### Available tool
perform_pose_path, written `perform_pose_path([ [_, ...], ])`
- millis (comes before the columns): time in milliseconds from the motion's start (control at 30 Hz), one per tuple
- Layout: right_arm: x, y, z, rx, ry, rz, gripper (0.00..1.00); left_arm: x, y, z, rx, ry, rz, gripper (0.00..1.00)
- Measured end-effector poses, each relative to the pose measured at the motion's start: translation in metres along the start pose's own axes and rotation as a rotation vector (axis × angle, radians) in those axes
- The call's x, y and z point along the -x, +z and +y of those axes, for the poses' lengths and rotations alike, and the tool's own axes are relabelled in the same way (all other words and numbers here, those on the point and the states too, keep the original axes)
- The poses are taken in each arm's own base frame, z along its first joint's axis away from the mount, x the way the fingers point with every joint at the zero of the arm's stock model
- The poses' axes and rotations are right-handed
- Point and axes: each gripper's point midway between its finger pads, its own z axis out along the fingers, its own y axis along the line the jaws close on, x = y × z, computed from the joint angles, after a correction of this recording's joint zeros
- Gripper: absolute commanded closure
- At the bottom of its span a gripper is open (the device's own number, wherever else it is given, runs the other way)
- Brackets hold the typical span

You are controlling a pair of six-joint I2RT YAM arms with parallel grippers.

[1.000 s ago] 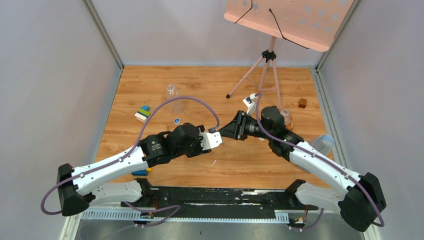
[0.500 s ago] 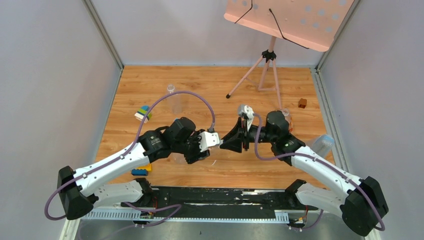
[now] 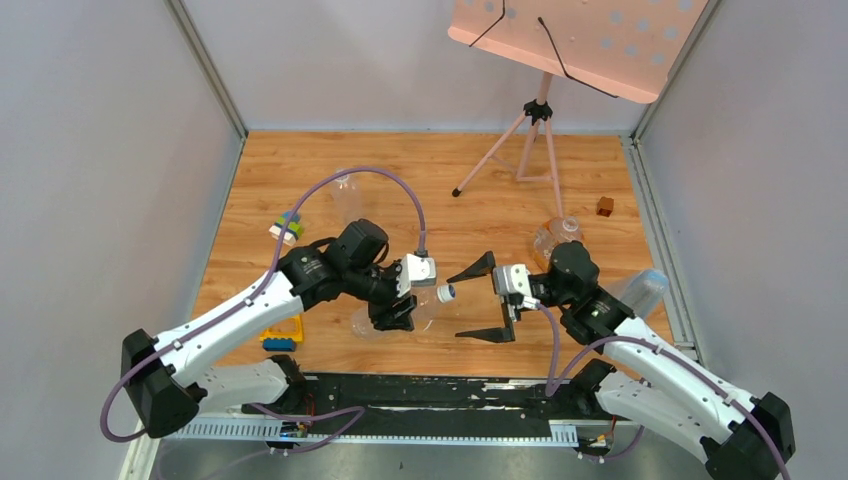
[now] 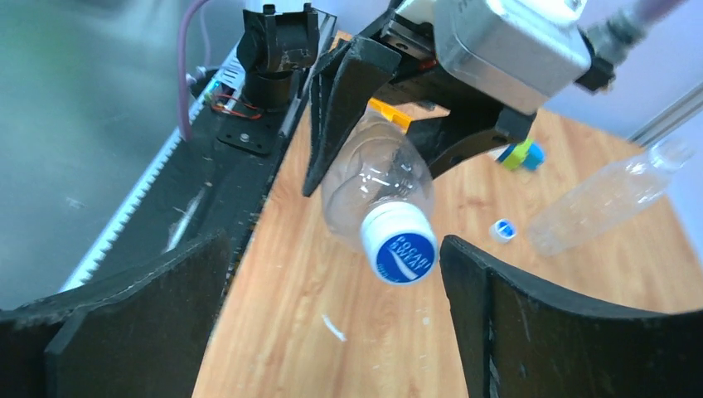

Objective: Unscrew the bottle caps
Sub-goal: Unscrew the bottle cap from the plastic bottle.

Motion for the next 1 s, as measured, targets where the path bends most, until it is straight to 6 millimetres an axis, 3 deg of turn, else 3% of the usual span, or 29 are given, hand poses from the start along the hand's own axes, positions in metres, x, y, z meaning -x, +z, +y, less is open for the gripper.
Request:
perform_pose_path([
  [133, 0.001, -0.001, -0.001, -0.053, 0.208, 0.012, 0.00, -0.004, -0.005, 0.010, 0.075, 0.008, 0.014, 1.00],
  [267, -0.005, -0.006, -0.025, -0.266, 0.508, 0.042, 0.00, -0.009, -0.014, 0.027, 0.195, 0.016, 0.035, 1.00],
  [400, -0.007, -0.016, -0.056, -0.527, 0.833, 0.027, 0.11, -0.010, -0.024, 0.043, 0.306, 0.027, 0.039, 1.00],
  [533, -0.010, -0.019, -0.066, -0.658, 1.083, -0.028, 0.19, -0.009, -0.032, 0.051, 0.382, 0.045, 0.019, 1.00],
  [800, -0.025, -0.005, -0.075, -0.711, 1.399, -0.040, 0.22, -0.003, -0.036, 0.058, 0.449, 0.088, 0.016, 1.00],
  [1000, -0.022, 0.009, -0.077, -0.640, 1.479, -0.059, 0.43, -0.004, -0.032, 0.062, 0.473, 0.110, 0.040, 1.00],
])
